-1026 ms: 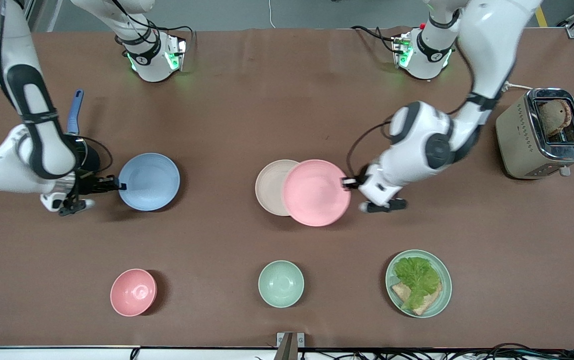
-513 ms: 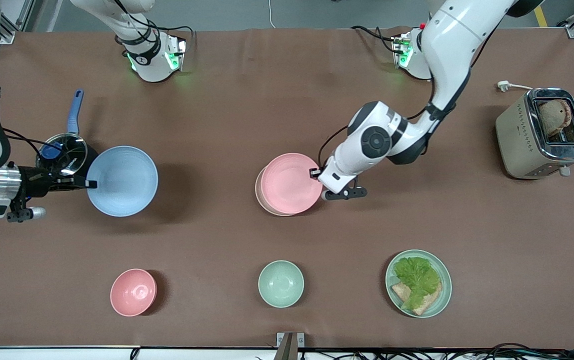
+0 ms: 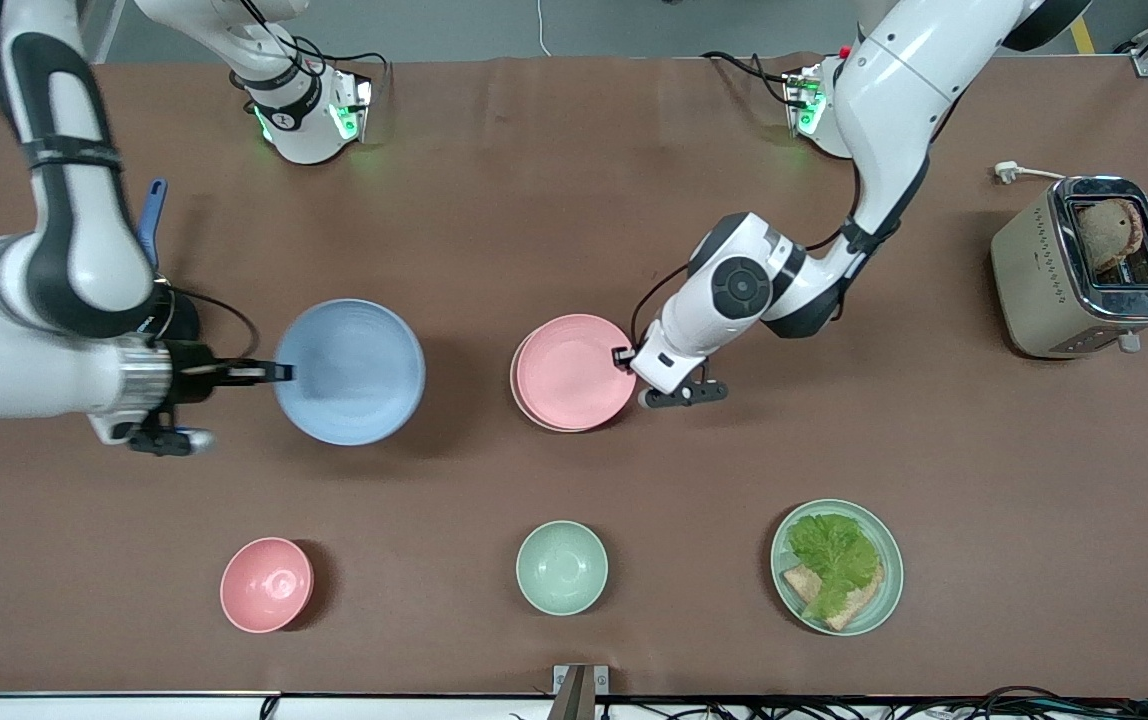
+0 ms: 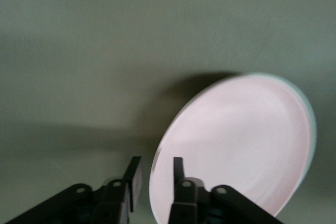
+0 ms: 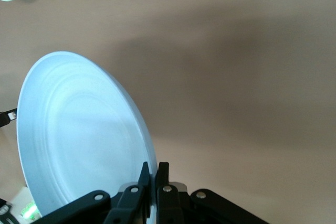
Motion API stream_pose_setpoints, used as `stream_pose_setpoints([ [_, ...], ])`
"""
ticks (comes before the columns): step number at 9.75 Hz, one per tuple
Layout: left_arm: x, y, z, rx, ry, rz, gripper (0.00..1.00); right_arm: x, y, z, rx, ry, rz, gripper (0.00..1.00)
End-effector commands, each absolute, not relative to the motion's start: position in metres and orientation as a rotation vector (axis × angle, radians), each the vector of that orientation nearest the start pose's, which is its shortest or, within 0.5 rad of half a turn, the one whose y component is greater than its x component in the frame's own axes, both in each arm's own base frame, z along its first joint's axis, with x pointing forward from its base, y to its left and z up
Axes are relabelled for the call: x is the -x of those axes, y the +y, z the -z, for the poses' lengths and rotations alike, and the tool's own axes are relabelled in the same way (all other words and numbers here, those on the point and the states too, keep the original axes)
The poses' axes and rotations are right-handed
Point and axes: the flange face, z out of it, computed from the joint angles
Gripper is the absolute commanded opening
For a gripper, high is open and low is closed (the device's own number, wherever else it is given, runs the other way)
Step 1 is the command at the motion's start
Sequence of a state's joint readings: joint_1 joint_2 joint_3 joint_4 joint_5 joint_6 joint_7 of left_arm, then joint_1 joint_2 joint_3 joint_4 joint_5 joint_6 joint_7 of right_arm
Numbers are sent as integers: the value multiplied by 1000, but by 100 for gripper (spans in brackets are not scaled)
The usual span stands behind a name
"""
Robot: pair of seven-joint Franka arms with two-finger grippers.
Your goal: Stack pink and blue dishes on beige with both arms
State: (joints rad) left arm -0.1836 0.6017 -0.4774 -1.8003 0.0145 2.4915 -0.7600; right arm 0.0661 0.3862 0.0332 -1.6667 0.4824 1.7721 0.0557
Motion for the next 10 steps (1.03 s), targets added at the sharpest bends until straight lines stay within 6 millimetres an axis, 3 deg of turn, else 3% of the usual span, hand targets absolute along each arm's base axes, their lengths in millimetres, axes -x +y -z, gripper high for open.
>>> stream_pose_setpoints([
  [1,-590,-334,-366,3367,-397,81,100,-607,167,-369,2674,260,-421,1],
  [2,-609,-301,-429,3331,-414,113,100,-593,217,-361,2671,326,-393,1],
  [3,-620,-268,-474,3291,-381,77,100,-576,262,-351,2660,386,-347,1],
  [5,-624,-194,-556,3240,-283,61,100,-539,321,-321,2647,386,-233,1],
  [7,-604,-127,-615,3194,-149,115,100,-512,342,-288,2644,392,-178,1],
  [9,-567,-109,-656,3137,6,129,100,-501,356,-265,2644,384,-167,2],
  [10,-544,-95,-663,3097,61,105,100,-502,355,-257,2641,395,-157,2],
])
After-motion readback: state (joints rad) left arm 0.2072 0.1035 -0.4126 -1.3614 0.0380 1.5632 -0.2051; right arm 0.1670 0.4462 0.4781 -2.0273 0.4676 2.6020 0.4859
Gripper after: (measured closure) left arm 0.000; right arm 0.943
